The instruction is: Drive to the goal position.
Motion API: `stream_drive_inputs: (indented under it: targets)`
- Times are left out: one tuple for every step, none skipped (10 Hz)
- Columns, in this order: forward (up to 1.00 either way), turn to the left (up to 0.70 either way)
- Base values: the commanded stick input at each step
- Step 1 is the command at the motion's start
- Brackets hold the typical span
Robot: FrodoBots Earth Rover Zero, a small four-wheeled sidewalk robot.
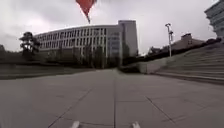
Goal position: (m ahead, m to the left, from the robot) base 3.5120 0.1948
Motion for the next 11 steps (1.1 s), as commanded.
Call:
stream_drive_inputs:
  targets:
    - [0.7,0.0]
    - [0.7,0.0]
    - [0.7,0.0]
    - [0.7,0.0]
    - [0.7,0.0]
    - [0.7,0.0]
    - [0.7,0.0]
    - [0.7,0.0]
    - [0.7,0.0]
    - [0.7,0.0]
    - [0.7,0.0]
